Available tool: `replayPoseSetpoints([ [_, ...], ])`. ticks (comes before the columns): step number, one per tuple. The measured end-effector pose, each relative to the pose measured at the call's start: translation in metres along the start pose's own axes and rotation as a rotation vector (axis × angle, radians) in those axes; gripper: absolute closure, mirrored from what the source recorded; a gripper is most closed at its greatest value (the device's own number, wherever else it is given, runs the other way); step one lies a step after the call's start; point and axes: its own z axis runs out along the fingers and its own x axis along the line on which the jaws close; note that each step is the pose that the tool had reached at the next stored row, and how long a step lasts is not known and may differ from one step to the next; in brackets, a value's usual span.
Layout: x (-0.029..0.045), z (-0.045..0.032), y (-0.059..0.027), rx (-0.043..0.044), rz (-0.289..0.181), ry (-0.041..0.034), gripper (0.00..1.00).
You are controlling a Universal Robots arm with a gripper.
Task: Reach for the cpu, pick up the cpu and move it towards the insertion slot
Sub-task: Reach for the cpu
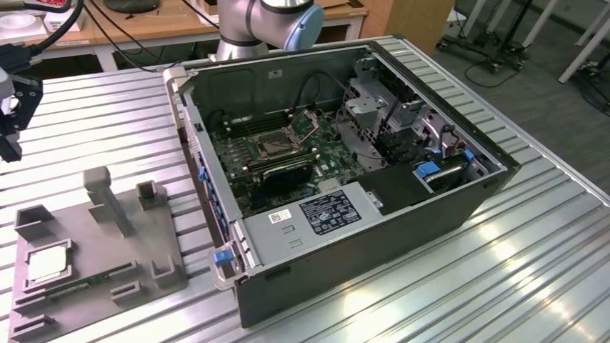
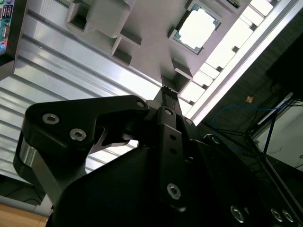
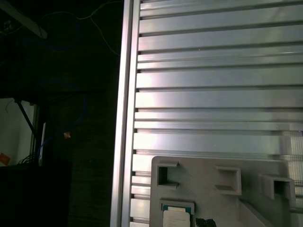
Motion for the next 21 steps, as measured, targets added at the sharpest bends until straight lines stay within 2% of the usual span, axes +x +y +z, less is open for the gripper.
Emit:
replayPoseSetpoints([
  [21,0.0025,0.0043,-0.0007,0.0001,0.000,-0.0002,0.89],
])
